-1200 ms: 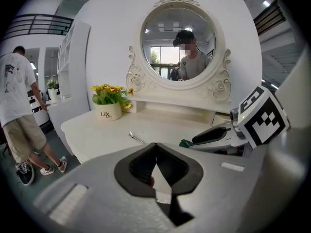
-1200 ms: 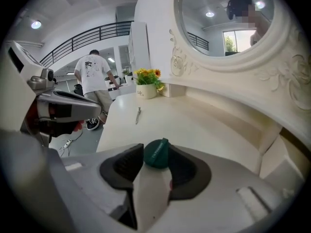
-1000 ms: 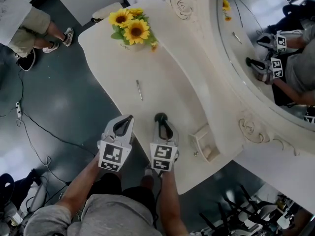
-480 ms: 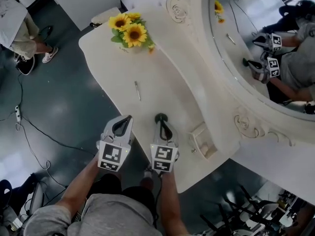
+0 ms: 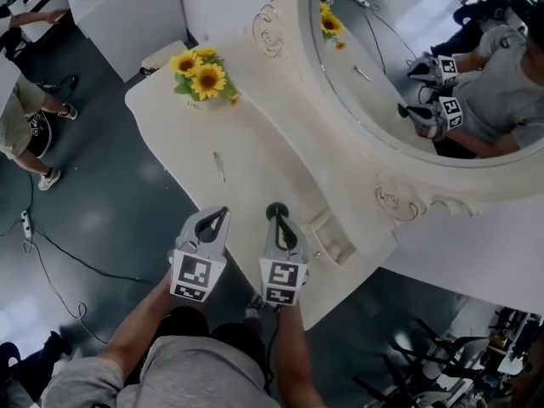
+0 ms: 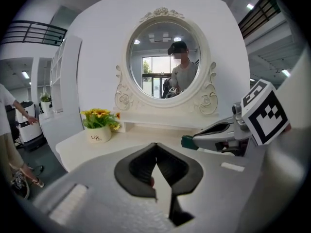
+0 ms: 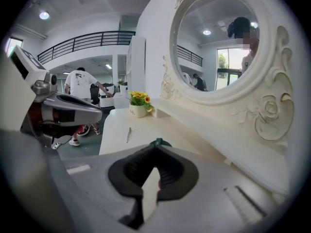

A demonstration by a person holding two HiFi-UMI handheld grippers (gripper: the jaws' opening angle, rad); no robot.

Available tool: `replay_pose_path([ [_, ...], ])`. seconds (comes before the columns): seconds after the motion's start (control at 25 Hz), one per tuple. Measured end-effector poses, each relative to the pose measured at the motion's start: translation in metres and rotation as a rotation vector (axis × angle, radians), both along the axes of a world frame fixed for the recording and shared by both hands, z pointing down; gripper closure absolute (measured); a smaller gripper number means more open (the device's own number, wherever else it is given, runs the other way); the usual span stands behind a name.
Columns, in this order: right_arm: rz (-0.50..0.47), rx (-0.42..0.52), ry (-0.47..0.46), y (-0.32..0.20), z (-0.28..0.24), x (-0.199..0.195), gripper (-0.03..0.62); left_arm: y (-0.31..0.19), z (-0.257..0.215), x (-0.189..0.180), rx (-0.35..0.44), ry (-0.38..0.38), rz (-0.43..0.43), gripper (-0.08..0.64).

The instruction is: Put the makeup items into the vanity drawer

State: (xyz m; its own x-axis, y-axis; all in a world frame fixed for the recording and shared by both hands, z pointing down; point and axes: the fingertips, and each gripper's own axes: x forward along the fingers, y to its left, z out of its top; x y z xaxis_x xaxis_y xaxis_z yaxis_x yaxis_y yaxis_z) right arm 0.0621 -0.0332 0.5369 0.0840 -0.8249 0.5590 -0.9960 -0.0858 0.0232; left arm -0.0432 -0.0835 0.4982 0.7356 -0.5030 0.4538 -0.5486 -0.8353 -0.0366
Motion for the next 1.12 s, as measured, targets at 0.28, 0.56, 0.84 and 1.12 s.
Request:
replay_pose_path([
  [0.28, 0.070, 0.027, 0.018, 0.023, -0.020, 0.029, 0.584, 0.016, -0.015, 0.030, 0.014, 0.018, 0.067, 0.549],
  [0.56, 0.158, 0.036, 0.033, 0.050, -0.026, 0.065, 0.584, 0.036, -0.016, 0.066, 0.013, 0.026, 0.141, 0.549],
  [0.84, 0.234, 0.022, 0.033, 0.078, -0.021, 0.094, 0.584, 0.054, -0.014, 0.098, 0.008, 0.024, 0.207, 0.549],
  [1.12, 0.289, 0.006, 0.028, 0.099, -0.012, 0.114, 0.584, 0.068, -0.008, 0.117, 0.001, 0.017, 0.251, 0.549],
])
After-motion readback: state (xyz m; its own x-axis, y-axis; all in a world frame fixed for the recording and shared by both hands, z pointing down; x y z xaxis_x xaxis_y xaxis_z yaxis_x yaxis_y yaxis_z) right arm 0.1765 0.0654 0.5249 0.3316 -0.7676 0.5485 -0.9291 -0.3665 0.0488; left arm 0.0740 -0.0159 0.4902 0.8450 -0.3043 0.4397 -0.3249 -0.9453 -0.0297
